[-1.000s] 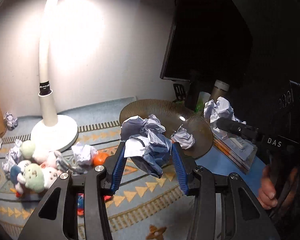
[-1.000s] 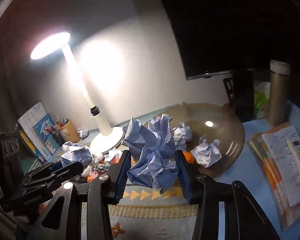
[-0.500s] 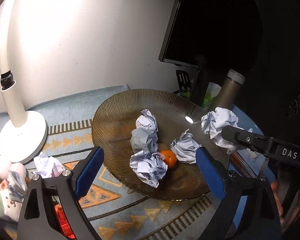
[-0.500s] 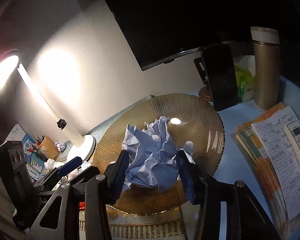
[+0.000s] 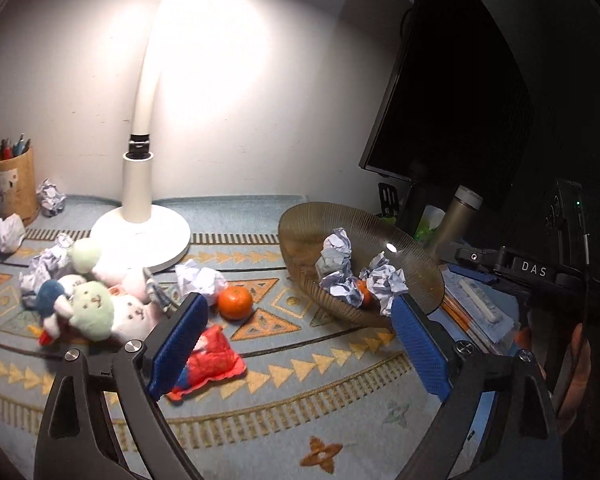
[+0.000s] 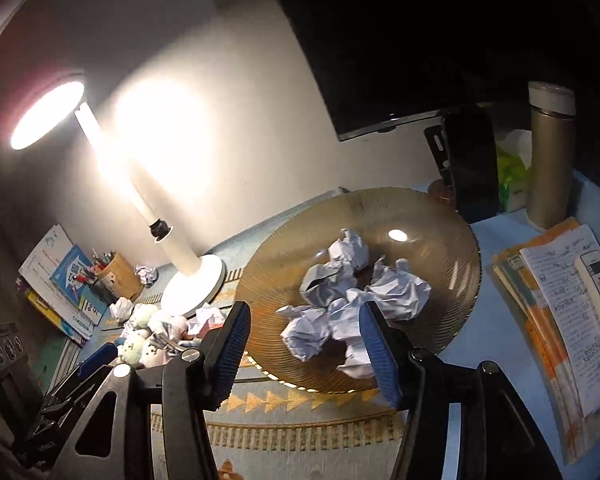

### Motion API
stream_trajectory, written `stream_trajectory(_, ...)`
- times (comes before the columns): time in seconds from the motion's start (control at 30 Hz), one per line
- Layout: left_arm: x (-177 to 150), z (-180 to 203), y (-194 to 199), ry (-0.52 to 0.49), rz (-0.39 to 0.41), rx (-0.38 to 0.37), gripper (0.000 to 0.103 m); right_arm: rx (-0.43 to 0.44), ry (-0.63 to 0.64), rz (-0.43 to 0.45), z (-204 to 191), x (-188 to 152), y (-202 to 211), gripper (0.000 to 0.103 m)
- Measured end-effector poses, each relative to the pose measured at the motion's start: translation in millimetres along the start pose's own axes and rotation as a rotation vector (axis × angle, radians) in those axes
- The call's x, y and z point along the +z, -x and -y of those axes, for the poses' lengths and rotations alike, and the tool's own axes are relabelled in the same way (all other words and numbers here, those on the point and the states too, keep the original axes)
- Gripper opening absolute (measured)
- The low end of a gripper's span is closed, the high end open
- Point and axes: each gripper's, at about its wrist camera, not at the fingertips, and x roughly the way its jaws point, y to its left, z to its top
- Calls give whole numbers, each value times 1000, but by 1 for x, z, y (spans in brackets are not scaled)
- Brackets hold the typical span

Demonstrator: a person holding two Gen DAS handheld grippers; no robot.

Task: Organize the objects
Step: 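Carry both paper balls to the glass bowl and release them inside, then move both tools toward the plush toys and paper balls by the lamp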

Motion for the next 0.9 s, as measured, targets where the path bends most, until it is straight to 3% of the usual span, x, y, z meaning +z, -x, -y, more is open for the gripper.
stream_trajectory(0.2, -37, -75, 64, 127, 48, 178, 93, 114, 131, -61, -84, -43, -15, 55)
stream_trajectory(0.4, -61, -155, 75, 234, 25, 359, 93, 151, 206, -121, -133, -97, -66, 55)
stream_trajectory(0.57, -70, -172, 68, 273, 21, 347, 93, 132, 224, -156, -134, -123, -99, 55)
stream_trajectory(0.77, -71, -169, 71, 259, 31, 344, 93, 131, 132, -211, -114, -121, -115, 55)
stream_trajectory(0.9, -72, -174, 71, 286, 26, 327, 93, 129, 136, -217, -116, -122, -115, 55)
